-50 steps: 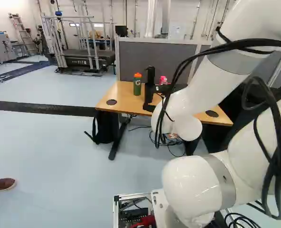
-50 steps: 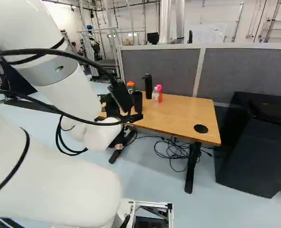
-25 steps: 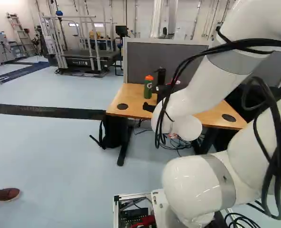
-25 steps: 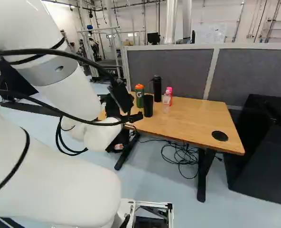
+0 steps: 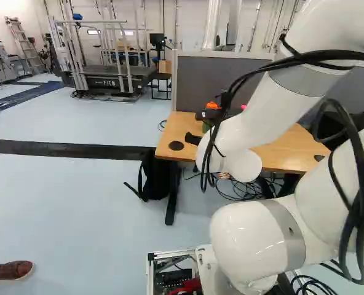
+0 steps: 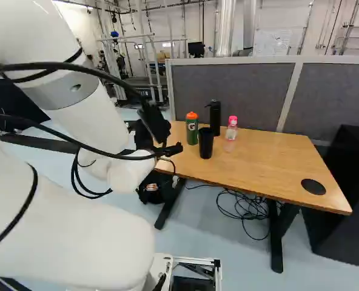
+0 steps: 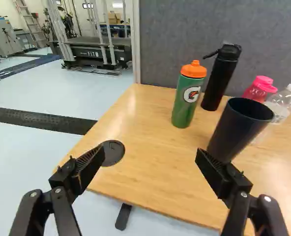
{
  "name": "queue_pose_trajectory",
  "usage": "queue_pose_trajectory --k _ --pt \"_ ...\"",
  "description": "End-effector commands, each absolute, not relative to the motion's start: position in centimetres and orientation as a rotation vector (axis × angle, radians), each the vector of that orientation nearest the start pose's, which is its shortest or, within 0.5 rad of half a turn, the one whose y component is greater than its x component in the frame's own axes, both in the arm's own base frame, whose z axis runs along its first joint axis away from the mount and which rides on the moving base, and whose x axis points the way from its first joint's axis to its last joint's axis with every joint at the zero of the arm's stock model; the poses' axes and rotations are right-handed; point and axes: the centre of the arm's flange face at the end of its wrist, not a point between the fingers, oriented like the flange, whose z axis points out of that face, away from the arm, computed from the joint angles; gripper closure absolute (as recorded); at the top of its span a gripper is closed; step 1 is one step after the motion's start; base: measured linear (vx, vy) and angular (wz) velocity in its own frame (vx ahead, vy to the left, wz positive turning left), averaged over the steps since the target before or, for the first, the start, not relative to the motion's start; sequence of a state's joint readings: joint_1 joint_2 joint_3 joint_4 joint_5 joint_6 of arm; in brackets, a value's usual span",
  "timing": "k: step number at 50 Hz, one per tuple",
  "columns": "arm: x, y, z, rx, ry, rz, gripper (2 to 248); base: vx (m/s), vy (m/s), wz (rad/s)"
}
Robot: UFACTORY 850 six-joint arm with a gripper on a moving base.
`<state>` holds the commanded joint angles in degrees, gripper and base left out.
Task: Pick up the green bottle from the table
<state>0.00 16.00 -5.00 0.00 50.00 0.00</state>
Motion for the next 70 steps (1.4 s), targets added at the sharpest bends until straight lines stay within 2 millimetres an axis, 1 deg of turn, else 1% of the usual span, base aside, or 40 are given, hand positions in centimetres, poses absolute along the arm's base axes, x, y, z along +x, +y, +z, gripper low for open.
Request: queue_pose_trajectory --k 19,20,22,43,53,70 --pt "27.0 0.0 36.6 -2.558 0.000 -1.824 3 0.182 0.175 -0.034" --pt "27.6 0.3 36.7 -2.556 -0.012 -1.817 3 0.150 0.139 -0.046" --pt "27.9 0.3 36.7 -2.555 -0.016 -1.815 3 0.110 0.117 0.021" --pt "29.5 0.6 36.9 -2.558 -0.019 -1.804 3 0.019 0.014 0.007" --pt "31.2 0.6 37.0 -2.568 0.039 -1.802 3 0.000 0.000 0.000" --pt "34.6 0.6 37.2 -2.587 0.247 -1.803 3 0.000 0.000 0.000"
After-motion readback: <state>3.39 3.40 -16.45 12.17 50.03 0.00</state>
